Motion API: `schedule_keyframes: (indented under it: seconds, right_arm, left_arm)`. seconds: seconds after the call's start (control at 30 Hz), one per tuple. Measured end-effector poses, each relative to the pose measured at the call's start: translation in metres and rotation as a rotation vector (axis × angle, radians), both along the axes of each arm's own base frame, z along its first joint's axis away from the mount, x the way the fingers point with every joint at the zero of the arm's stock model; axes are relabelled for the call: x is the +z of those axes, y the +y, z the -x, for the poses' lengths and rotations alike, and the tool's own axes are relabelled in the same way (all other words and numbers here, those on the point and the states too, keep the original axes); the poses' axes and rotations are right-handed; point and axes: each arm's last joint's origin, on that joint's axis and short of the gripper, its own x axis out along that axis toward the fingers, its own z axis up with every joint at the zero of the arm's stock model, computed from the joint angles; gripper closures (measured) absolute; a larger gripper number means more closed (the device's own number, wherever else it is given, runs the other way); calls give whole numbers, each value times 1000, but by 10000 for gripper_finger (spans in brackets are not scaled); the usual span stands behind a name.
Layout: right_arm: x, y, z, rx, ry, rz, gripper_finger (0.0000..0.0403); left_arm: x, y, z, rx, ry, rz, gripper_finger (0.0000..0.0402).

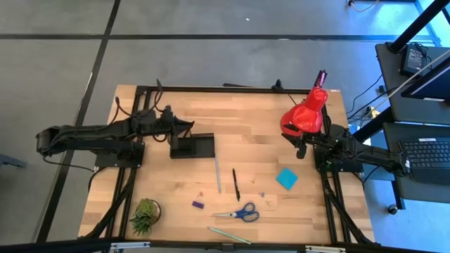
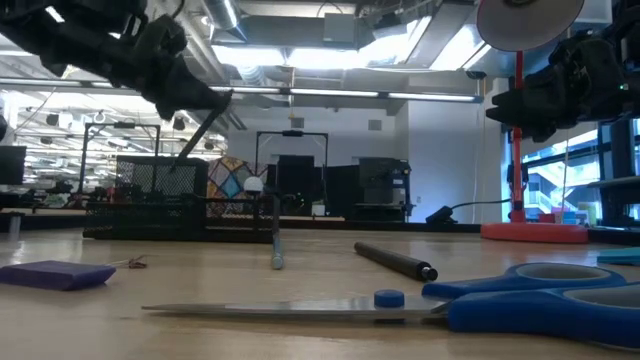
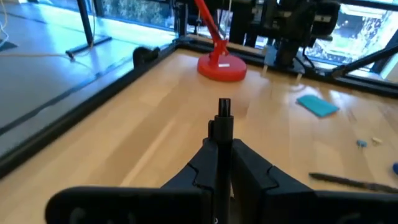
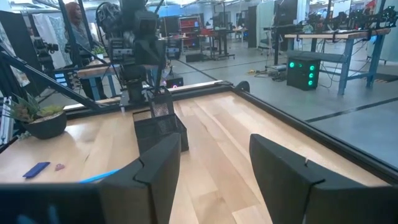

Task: Pick and place office supplies into organizer
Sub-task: Put the top black pen into the black desk organizer

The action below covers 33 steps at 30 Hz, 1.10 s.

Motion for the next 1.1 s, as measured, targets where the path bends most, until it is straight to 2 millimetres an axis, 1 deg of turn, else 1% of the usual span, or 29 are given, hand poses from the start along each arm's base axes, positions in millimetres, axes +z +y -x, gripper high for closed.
schedule_keyframes:
  seconds: [0.1, 0.43, 0.6, 0.83, 1.1]
  right_arm:
    - [0, 0, 0, 0, 0, 0, 208]
    - [0, 0, 0, 0, 1, 4, 208]
    - [0, 0, 0, 0, 2, 4, 208]
    - [0, 0, 0, 0, 1, 4, 208]
    - [0, 0, 0, 0, 1, 4, 208]
  left_arm:
    - [-10, -1, 2, 0, 23, 16, 379]
    - [-33, -4, 7, -43, 90, 51, 379]
    - [-37, -4, 8, -46, 103, 50, 379]
    - [-34, -4, 7, -46, 75, 39, 377]
    - [-33, -4, 7, -44, 66, 36, 340]
